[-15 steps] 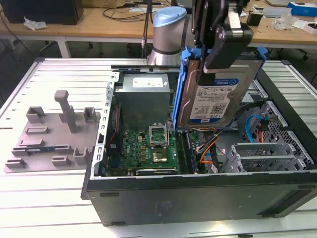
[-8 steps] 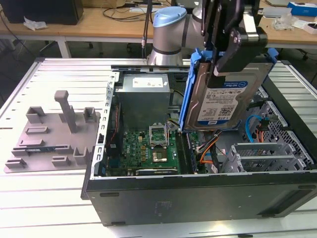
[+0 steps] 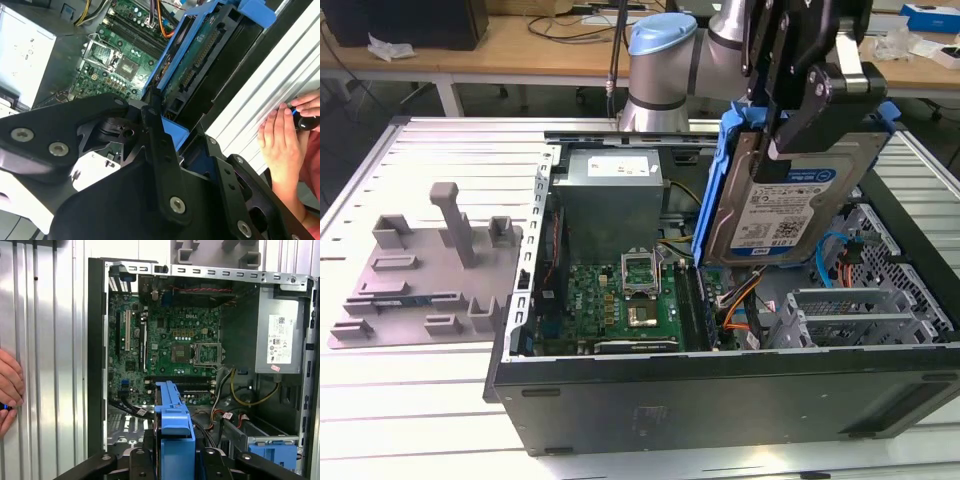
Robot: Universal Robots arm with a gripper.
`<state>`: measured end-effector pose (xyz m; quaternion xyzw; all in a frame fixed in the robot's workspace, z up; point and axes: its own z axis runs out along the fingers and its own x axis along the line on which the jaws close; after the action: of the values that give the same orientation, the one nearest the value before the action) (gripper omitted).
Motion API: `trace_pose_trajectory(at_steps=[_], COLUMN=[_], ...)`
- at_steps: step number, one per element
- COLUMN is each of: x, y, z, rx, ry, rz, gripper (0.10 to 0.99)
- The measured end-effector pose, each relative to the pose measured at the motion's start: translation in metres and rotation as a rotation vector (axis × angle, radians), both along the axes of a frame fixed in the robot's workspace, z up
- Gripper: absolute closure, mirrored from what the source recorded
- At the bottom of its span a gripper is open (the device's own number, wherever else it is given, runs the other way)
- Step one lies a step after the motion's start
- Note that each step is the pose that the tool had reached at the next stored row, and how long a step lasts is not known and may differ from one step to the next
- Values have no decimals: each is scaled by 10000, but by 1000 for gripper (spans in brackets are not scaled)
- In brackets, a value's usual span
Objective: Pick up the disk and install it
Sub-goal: 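Insert the disk into the insertion slot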
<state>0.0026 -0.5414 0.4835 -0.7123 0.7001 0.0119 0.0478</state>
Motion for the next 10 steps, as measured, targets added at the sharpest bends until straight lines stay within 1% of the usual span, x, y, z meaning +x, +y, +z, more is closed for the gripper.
trace_pose_trajectory(at_steps=[1, 3, 5, 8, 10], x=[18, 81, 114, 228, 282], y=[-13, -49, -62, -85, -96], z=[0, -1, -1, -2, -2], rx=[22, 70, 82, 89, 94], ry=[0, 1, 1, 0, 0], rz=[-11, -32, -38, -42, -44], gripper=[718, 718, 718, 718, 718])
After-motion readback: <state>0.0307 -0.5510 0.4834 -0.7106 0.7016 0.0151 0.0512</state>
